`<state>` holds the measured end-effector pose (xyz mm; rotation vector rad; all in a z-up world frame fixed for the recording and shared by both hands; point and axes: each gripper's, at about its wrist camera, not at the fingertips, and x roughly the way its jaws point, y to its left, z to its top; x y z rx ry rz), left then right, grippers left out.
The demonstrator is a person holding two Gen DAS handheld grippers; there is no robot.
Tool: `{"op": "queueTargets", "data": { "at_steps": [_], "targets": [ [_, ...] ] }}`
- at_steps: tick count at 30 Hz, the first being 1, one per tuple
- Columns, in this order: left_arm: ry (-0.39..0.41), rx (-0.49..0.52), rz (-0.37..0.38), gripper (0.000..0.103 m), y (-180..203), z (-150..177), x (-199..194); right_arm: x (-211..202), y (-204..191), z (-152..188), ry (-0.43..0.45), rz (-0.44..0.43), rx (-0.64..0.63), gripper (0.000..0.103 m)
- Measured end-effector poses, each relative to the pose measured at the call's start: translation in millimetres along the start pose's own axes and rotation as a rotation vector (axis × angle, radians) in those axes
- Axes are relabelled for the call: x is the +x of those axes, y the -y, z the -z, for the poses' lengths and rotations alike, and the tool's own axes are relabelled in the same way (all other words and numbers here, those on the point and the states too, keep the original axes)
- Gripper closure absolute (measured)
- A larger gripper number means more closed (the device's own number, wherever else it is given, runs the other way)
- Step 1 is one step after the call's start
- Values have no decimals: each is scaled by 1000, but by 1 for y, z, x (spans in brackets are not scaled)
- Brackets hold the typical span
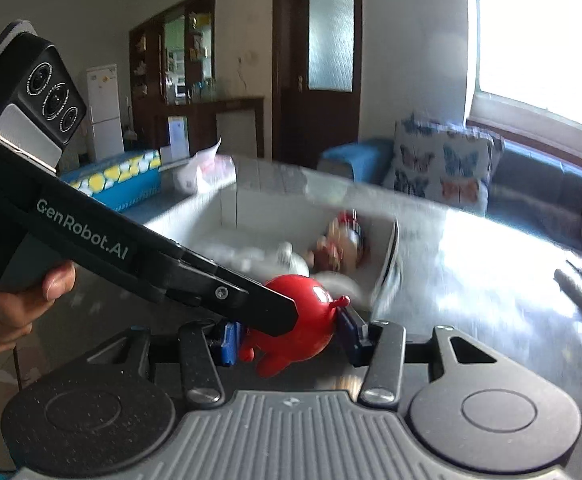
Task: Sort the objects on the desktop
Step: 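Lift the red toy with the left tool and carry it into the box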
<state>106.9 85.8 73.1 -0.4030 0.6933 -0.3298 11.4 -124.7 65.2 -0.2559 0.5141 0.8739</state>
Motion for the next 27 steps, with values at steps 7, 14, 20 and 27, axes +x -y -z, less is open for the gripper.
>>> {"op": "queueTargets", "data": {
  "at_steps": [7,14,20,27],
  "targets": [
    [8,-58,-54,58,-43,-41,20,63,18,-39,-23,-30,-3,55],
    [-20,-184,-35,66,-87,-53,48,109,40,-37,-110,-92,72,54],
    [-21,-211,-23,65,-97,-54,56,119,59,-29,-129,-143,175,54],
    [-18,-252,-32,65,-103,-58,62,129,69,-29,-139,-138,228,54]
  ]
}}
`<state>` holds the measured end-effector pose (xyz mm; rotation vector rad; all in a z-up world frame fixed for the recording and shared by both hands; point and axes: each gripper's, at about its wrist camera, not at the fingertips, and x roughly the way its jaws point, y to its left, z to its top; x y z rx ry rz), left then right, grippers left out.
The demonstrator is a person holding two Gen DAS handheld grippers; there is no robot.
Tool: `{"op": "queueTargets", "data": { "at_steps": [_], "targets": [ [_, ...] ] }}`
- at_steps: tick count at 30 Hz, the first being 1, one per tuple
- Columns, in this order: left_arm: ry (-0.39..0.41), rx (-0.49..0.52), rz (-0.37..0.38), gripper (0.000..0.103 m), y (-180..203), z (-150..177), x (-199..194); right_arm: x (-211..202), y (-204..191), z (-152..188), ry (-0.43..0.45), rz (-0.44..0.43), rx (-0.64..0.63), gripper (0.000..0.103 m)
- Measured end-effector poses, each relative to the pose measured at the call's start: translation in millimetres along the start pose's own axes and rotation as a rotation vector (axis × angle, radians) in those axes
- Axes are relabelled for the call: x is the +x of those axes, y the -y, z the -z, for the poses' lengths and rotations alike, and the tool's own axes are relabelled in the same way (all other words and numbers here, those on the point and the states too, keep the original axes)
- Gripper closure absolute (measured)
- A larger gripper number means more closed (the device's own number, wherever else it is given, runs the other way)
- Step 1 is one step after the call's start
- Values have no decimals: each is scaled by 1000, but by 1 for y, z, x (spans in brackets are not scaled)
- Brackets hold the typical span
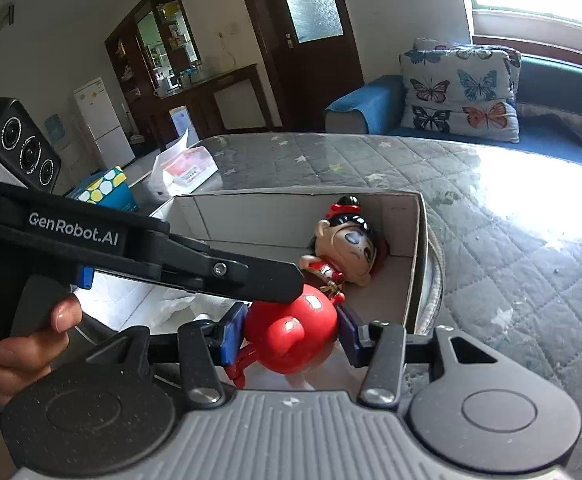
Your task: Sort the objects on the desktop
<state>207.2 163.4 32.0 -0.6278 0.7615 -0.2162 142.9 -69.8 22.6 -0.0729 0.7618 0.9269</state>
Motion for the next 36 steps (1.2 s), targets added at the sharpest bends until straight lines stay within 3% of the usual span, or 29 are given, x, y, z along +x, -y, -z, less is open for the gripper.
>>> {"op": "queueTargets", "data": {
  "at_steps": [14,17,27,36],
  "targets": [
    [-6,2,-58,66,-8,6,7,-1,-7,2,3,95,-75,52],
    [2,2,-65,66,-7,6,6,-10,-10,4,22,108,-90,46],
    [34,44,-83,66,8,15,-11,-60,-17,13,110,134,-104,45],
    [58,121,-45,66,40,44,-35,-106,-24,56,102,183,-103,42]
  ]
}}
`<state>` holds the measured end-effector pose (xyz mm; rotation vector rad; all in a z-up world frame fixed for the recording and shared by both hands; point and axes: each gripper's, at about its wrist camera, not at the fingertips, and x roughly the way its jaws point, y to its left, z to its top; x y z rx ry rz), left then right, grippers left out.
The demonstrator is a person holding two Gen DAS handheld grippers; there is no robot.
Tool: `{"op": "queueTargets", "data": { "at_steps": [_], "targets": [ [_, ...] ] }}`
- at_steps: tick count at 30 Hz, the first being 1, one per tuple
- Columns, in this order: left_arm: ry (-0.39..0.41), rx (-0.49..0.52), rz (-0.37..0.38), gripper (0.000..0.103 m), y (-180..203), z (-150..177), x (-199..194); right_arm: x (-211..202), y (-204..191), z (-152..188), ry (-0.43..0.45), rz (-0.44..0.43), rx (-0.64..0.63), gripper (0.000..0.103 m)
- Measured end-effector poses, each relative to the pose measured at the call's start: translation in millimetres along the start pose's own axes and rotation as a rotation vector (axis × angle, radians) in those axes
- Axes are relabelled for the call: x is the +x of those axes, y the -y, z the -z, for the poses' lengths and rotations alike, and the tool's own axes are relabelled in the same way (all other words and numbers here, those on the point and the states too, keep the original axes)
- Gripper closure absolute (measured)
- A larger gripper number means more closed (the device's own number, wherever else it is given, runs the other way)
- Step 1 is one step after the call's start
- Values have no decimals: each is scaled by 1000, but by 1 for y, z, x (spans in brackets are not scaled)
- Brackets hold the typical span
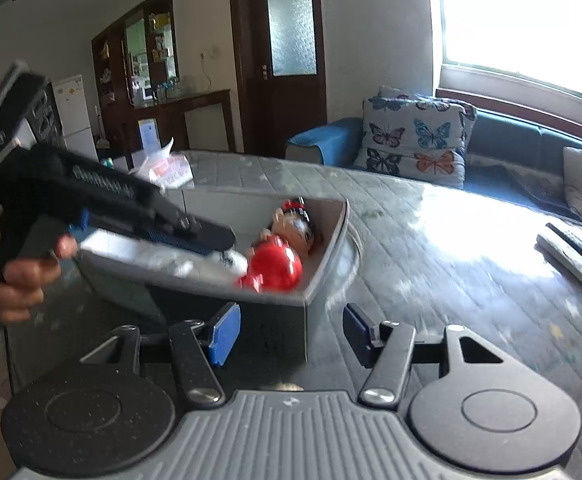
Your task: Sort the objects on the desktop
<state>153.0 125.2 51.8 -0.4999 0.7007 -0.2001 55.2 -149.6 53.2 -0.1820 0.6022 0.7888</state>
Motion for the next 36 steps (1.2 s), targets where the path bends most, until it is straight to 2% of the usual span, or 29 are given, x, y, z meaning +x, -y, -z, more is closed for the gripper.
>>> {"op": "queueTargets", "data": {
  "at_steps": [2,3,9,16,26,34,36],
  "targets": [
    [-7,17,10,66,8,7,-3,-10,-3,13,-8,30,-14,33],
    [-13,24,15,66,12,11,-3,-13,-3,18,-12,38,-12,33],
    [-58,63,44,66,33,35,0,-27,-5,43,-44,72,-12,33],
    [-126,62,49,66,41,57,16,-22,1,57,-71,58,-24,33],
    [-159,60,51,66,47,61,25,-2,2,54,-118,43,-93,33],
    [-161,66,91,66,58,62,25,-20,16,65,-107,68,-44,31],
    [-163,76,107,66,64,63,25,-26,20,69,-99,81,-23,28]
  ]
}}
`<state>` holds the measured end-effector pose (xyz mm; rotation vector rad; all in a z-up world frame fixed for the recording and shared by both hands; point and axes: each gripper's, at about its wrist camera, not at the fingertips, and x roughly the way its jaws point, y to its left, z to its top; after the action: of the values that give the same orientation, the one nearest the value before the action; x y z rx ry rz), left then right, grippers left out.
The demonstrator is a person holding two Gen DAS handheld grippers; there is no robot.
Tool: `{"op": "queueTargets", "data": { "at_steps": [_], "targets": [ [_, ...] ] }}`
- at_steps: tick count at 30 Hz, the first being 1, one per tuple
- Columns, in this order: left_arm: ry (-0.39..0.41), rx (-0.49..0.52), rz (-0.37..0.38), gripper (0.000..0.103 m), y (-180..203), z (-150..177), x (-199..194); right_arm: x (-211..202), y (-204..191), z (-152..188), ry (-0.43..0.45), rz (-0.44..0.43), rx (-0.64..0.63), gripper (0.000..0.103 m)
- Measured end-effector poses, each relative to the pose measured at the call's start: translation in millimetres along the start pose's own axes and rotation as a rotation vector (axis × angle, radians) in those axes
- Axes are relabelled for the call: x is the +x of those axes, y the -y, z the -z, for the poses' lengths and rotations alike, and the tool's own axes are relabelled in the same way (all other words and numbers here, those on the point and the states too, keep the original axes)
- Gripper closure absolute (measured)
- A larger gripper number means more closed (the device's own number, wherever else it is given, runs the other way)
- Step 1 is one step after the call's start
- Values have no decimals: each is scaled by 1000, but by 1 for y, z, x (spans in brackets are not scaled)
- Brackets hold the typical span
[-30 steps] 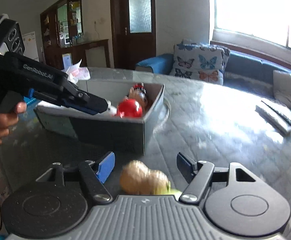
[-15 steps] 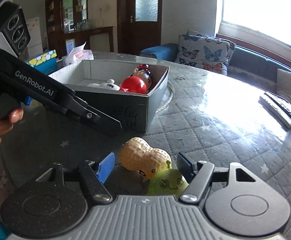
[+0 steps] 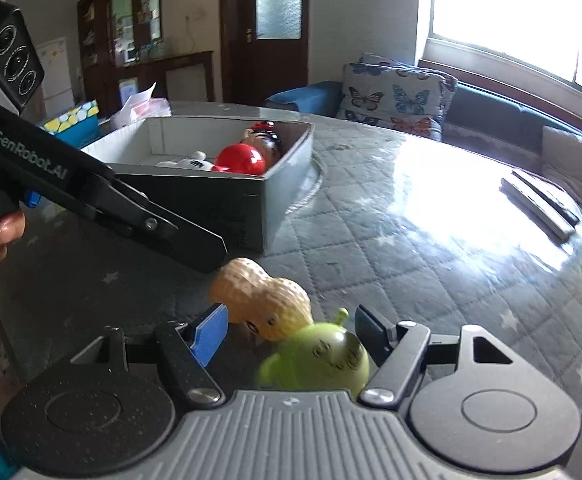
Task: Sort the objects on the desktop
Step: 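Move the left tool past the peanut toy and grasp the green alien, then lift the green alien toy with the left tool toward the box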
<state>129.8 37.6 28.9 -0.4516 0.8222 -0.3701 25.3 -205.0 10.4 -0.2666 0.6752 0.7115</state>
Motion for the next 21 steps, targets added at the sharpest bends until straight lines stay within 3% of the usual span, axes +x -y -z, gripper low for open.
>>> {"op": "queueTargets", "data": {
  "at_steps": [9,16,21],
  "targets": [
    [-51,34,52,66,28,0,25,-10,17,18,2,12,92,27],
    [-95,50,47,66,39,2,44,-13,20,31,14,-5,129,29],
    [-117,48,26,66,40,3,55,-14,25,35,24,-16,152,38]
  ]
}}
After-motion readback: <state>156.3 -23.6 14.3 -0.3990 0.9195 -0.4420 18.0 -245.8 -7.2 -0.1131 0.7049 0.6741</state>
